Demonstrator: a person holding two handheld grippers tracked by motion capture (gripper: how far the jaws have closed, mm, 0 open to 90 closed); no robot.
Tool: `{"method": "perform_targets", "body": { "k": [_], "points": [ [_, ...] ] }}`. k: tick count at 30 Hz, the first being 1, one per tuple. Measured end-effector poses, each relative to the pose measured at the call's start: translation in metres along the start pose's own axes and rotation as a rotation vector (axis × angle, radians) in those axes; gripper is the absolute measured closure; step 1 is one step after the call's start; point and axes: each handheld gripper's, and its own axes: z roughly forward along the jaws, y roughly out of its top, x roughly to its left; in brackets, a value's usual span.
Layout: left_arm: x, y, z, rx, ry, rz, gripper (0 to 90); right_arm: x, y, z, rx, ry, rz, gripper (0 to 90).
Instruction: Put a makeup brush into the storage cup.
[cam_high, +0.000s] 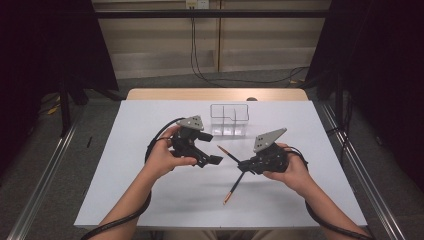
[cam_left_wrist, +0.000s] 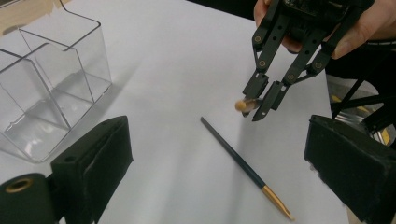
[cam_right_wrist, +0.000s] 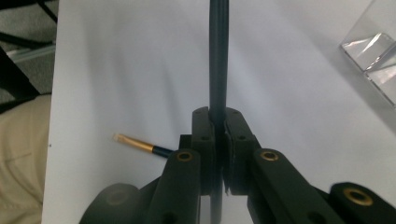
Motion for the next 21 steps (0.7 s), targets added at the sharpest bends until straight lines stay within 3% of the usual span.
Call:
{"method": "perform_targets", "body": {
  "k": [11, 19, 21],
  "points": [
    [0.0009, -0.0017, 0.0032, -0.030, 0.010, -0.008, 7.4, -0.0023, -0.0038, -0.0062, -0.189, -0.025, 0.099, 84.6],
    [0.0019, 0.0007, 0.0020, -0.095, 0.014, -0.025, 11.0, -0.0015, -0.0040, -0.0049, -0.250, -0.036, 0.125, 84.5],
    [0.0018, 0.0021, 0.0019, -0.132, 0.020, -0.037, 11.5, -0.0013, -0.0033, -0.0041, -0.255, -0.041, 0.120, 84.6]
  ]
}}
